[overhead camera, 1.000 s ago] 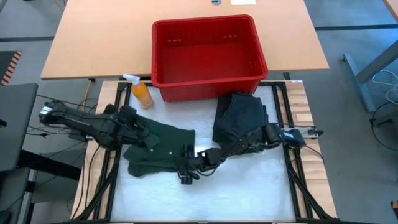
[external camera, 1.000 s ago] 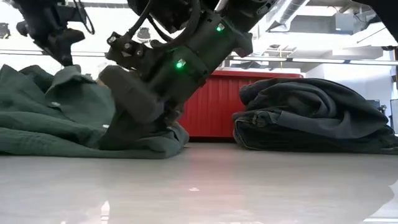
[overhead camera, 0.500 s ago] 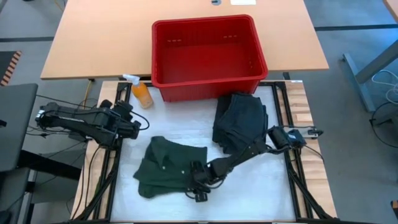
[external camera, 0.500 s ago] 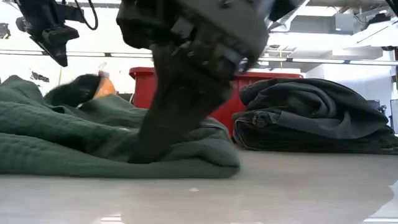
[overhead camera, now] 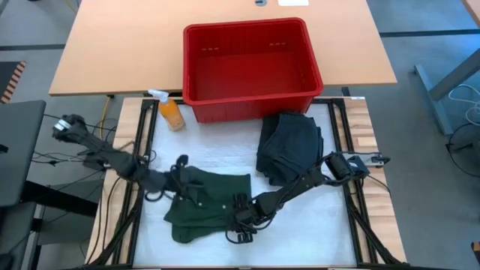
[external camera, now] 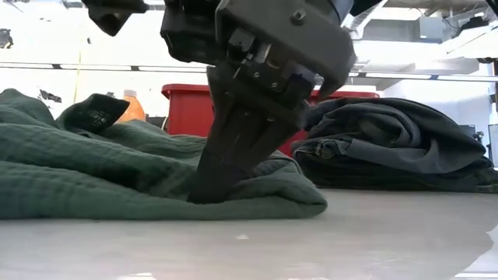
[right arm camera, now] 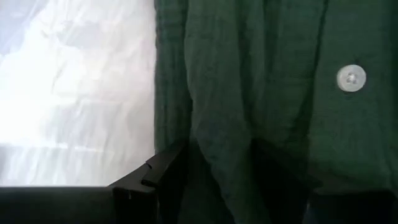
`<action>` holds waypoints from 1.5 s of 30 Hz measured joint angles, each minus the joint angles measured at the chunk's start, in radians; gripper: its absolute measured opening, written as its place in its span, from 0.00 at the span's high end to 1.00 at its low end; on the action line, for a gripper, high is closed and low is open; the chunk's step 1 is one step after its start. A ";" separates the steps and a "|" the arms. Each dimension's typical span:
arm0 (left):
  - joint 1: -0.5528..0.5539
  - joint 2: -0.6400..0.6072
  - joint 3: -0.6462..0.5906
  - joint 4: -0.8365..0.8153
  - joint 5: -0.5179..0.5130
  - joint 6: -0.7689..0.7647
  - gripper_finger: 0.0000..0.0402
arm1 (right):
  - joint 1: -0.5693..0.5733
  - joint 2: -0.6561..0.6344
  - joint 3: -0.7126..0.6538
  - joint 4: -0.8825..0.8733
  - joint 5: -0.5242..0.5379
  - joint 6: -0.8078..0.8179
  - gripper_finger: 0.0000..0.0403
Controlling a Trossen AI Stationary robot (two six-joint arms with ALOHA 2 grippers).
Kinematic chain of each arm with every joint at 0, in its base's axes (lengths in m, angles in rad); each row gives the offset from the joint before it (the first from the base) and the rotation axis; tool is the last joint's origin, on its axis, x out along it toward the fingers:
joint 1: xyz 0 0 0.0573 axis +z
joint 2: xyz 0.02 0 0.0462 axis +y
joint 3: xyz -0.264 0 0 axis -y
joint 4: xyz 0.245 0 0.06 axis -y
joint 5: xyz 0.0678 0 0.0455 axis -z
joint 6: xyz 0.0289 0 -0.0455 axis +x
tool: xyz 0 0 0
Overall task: Fold Laundry from Bin
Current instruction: Fold the green button down shirt
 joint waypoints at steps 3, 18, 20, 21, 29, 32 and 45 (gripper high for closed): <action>-0.036 0.090 -0.036 0.064 -0.092 0.010 0.84 | -0.006 0.000 0.000 0.001 0.002 -0.002 0.48; -0.003 0.347 0.091 -0.376 0.089 -0.228 0.84 | -0.005 -0.002 0.000 -0.003 0.006 -0.003 0.48; -0.018 0.347 0.124 -0.474 0.125 -0.285 0.84 | -0.008 -0.002 0.000 -0.008 0.006 -0.003 0.48; -0.029 0.346 0.132 -0.501 0.149 -0.314 0.84 | -0.009 -0.002 0.001 -0.011 0.006 -0.003 0.48; -0.192 0.348 0.057 -0.495 0.241 -0.587 0.84 | -0.019 -0.030 0.000 -0.051 0.006 -0.014 0.48; -0.260 0.340 0.068 -0.596 0.175 -0.708 0.84 | -0.020 -0.077 0.000 -0.070 0.007 -0.036 0.48; -0.447 0.451 0.196 -0.333 -0.044 -0.465 0.84 | 0.010 -0.203 -0.003 -0.029 0.010 -0.047 0.48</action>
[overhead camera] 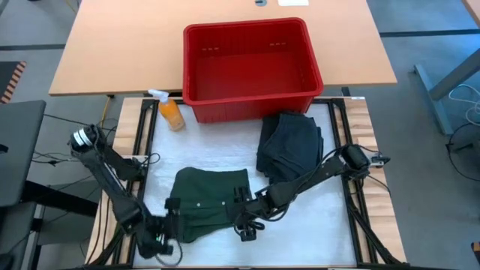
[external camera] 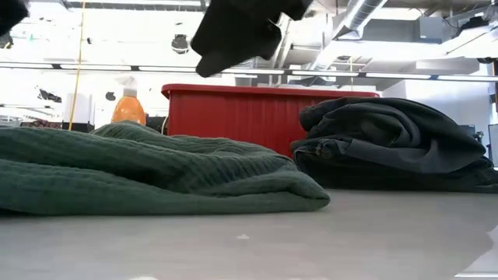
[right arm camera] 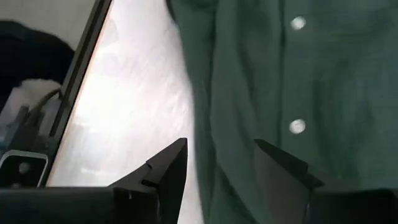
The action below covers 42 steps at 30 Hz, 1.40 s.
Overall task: Fold Laundry from Bin
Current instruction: Fold the green button down shirt
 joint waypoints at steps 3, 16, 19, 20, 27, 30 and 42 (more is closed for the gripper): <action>-0.023 0.082 0.000 0.006 0.055 0.015 0.84 | 0.013 0.001 -0.022 0.031 0.003 0.000 0.48; -0.024 0.189 0.000 -0.106 0.023 -0.067 0.84 | 0.051 0.011 -0.127 0.183 0.133 -0.002 0.48; -0.025 0.189 0.023 -0.111 -0.009 -0.057 0.84 | 0.052 0.065 -0.140 0.175 0.134 0.008 0.48; -0.026 0.189 0.035 -0.112 -0.027 -0.041 0.84 | 0.052 0.086 -0.143 0.172 0.134 0.008 0.48; -0.029 0.189 0.128 -0.209 -0.075 0.013 0.84 | 0.054 0.133 -0.139 0.229 0.148 0.019 0.49; -0.031 0.189 0.123 -0.221 -0.070 -0.014 0.84 | 0.056 0.133 -0.140 0.219 0.193 0.034 0.50; -0.045 0.189 0.001 -0.087 0.013 -0.125 0.84 | 0.058 0.123 -0.139 0.216 0.214 0.027 0.71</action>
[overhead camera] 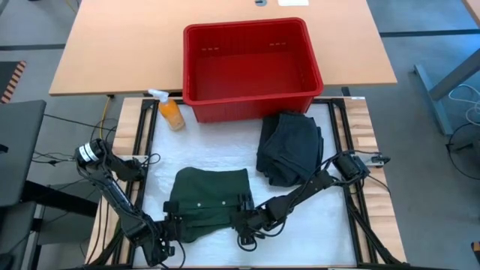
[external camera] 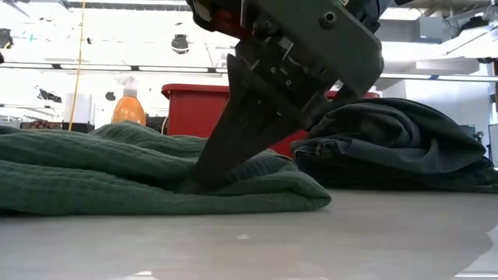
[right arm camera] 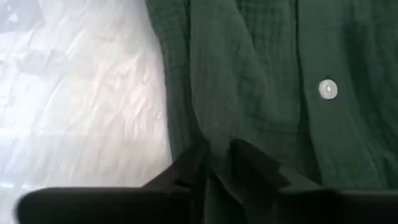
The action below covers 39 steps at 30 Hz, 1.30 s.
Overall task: Fold Laundry from Bin
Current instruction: Fold the green button down shirt
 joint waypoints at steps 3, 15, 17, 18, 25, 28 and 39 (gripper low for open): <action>0.000 0.000 -0.017 0.005 -0.025 -0.030 0.84 | 0.000 0.000 0.000 -0.005 -0.002 -0.004 0.82; 0.037 0.000 0.110 -0.181 -0.062 0.012 1.00 | -0.007 -0.119 0.025 -0.168 -0.035 -0.073 0.94; 0.040 0.000 0.150 -0.190 -0.053 0.037 1.00 | -0.009 -0.147 0.027 -0.176 -0.085 -0.087 0.95; 0.040 0.000 0.166 -0.191 -0.038 0.047 1.00 | -0.011 -0.158 0.027 -0.179 -0.110 -0.088 0.96; 0.042 0.007 0.184 -0.084 0.097 -0.002 1.00 | -0.019 -0.170 0.028 -0.172 -0.205 -0.041 0.86; 0.042 0.044 0.181 -0.086 0.097 -0.040 1.00 | -0.021 -0.157 0.028 -0.195 -0.219 -0.001 0.80; 0.039 0.097 0.181 -0.179 0.366 -0.193 0.89 | 0.019 -0.164 -0.056 -0.286 -0.063 0.076 0.58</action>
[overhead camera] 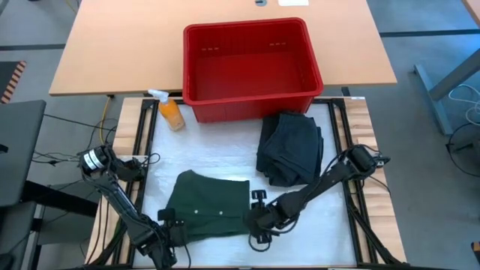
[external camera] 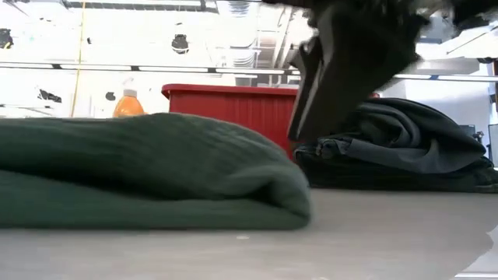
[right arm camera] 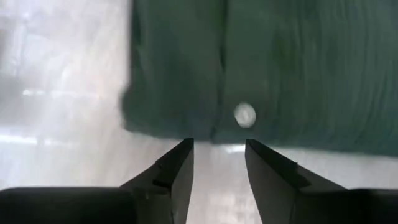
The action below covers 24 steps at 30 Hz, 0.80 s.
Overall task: Fold Laundry from Bin
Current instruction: Fold the green button down shirt
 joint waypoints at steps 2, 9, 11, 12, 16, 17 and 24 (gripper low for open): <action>-0.010 0.000 0.000 0.012 0.039 -0.021 0.86 | -0.013 0.000 -0.058 0.108 0.003 0.001 0.57; -0.030 -0.038 0.061 -0.091 0.038 -0.056 0.84 | -0.034 0.000 -0.195 0.471 -0.030 -0.021 0.59; -0.038 -0.064 0.102 -0.162 -0.018 -0.039 0.84 | -0.026 -0.011 -0.195 0.447 -0.033 -0.022 0.60; -0.039 -0.078 0.127 -0.202 -0.048 -0.030 0.84 | -0.020 -0.018 -0.195 0.442 -0.036 -0.022 0.60; -0.038 -0.121 0.209 -0.379 -0.281 -0.034 0.84 | -0.010 -0.050 -0.195 0.415 -0.034 -0.025 0.62; -0.038 -0.131 0.209 -0.408 -0.381 -0.044 0.84 | -0.010 -0.055 -0.195 0.417 -0.022 -0.030 0.62; 0.077 -0.164 0.107 -0.495 -0.556 -0.003 0.84 | -0.035 -0.008 -0.193 0.639 0.024 -0.124 0.64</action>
